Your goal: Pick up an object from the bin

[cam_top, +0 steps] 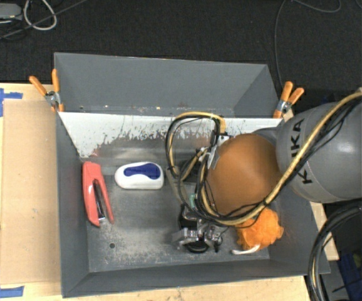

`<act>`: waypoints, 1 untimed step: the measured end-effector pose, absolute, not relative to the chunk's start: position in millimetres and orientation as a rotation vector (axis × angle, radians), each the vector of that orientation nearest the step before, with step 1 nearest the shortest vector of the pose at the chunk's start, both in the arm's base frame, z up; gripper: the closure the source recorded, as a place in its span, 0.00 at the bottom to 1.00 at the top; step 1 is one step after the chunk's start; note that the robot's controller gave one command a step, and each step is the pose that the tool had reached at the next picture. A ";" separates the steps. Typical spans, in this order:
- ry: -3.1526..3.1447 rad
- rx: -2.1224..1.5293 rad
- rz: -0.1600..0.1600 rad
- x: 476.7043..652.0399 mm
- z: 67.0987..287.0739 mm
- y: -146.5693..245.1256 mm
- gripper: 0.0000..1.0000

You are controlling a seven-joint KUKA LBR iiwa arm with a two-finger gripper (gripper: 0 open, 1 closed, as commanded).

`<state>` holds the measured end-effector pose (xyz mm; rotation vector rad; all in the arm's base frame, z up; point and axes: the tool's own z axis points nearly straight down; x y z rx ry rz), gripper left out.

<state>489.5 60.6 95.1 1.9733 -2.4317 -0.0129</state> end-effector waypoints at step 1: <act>-2.427 1.970 -0.021 487.4 129.2 61.3 1.00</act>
Offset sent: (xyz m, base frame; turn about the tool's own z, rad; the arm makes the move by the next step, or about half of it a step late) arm -0.0025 0.0004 0.0764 -0.0003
